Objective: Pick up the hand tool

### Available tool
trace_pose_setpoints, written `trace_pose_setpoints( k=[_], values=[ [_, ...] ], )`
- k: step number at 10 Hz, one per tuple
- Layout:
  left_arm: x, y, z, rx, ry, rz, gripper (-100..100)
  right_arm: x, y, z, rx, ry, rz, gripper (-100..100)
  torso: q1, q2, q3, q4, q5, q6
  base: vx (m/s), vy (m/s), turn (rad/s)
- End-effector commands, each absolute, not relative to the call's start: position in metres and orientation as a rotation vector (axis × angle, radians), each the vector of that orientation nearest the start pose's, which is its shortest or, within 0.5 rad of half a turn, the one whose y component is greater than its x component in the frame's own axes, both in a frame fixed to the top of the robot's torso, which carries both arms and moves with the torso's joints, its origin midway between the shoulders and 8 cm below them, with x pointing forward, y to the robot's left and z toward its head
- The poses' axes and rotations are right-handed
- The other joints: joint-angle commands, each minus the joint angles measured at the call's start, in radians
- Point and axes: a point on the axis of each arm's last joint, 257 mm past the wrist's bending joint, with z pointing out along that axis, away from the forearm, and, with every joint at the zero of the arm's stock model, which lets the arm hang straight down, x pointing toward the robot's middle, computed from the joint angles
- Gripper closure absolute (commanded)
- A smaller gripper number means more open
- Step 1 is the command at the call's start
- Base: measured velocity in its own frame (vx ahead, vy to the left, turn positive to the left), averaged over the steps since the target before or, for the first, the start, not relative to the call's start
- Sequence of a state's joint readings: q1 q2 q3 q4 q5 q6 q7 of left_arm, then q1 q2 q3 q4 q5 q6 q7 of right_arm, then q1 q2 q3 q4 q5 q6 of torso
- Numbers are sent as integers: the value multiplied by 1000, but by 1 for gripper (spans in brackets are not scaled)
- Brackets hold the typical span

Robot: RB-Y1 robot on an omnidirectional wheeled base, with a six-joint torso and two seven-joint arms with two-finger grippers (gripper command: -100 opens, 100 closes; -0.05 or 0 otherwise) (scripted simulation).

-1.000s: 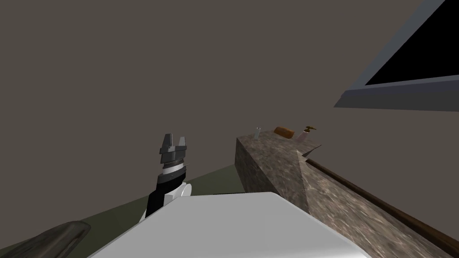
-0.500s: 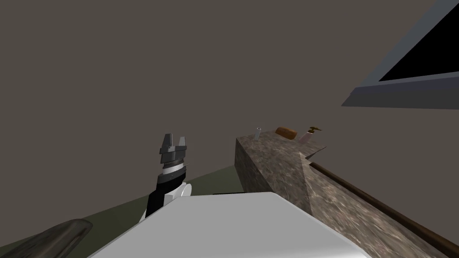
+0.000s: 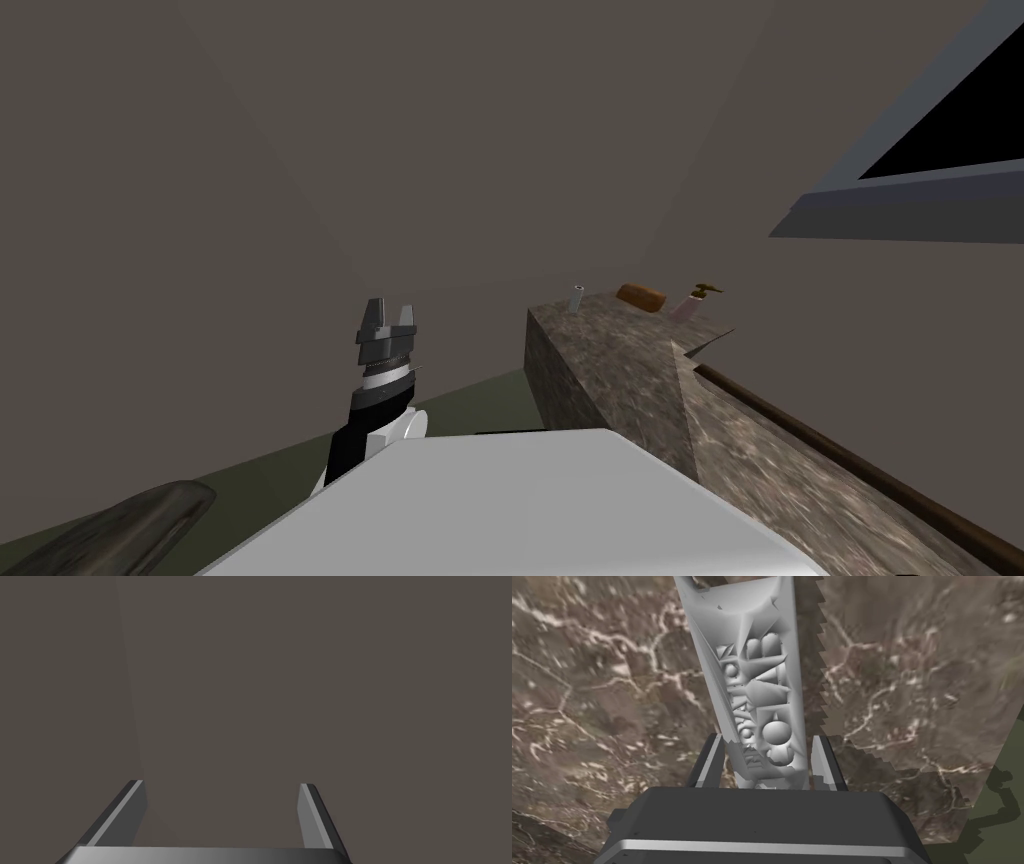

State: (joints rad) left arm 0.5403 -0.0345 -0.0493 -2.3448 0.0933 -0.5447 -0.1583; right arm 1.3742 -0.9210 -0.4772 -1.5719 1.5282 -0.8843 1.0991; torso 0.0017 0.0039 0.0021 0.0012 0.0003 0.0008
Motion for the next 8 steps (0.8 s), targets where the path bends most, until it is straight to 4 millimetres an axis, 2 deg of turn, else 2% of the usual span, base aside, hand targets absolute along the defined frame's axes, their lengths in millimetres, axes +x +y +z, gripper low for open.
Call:
trace_pose_setpoints(
  k=[1, 3, 4, 5, 7, 8],
  values=[
    [320, 281, 48, -636, 513, -1257, 0, -134, -576, -352, -2328, 2102, 13, 100, 0, 0, 0, 0, 0, 0, 0, 0, 0],
    [320, 281, 48, -636, 513, -1257, 0, -134, -576, -352, -2327, 2102, 12, 100, 0, 0, 0, 0, 0, 0, 0, 0, 0],
    [320, 281, 48, -636, 513, -1257, 0, -134, -576, -352, -2327, 2103, 12, 0, 0, 0, 0, 0, 0, 0, 0, 0, 0],
    [320, 281, 48, -636, 513, -1257, 0, -129, -578, -341, -2333, 2094, 9, 100, 0, 0, 0, 0, 0, 0, -1, 6, -78],
    [320, 281, 48, -636, 513, -1257, 0, -128, -578, -338, -2337, 2090, 7, 100, 2, 1, 0, 0, 1, 0, -3, 9, -48],
    [320, 281, 48, -636, 513, -1257, 0, -127, -578, -338, -2336, 2091, 8, 0, 1, 1, 0, 0, 0, 0, 0, 0, 0]
  ],
)
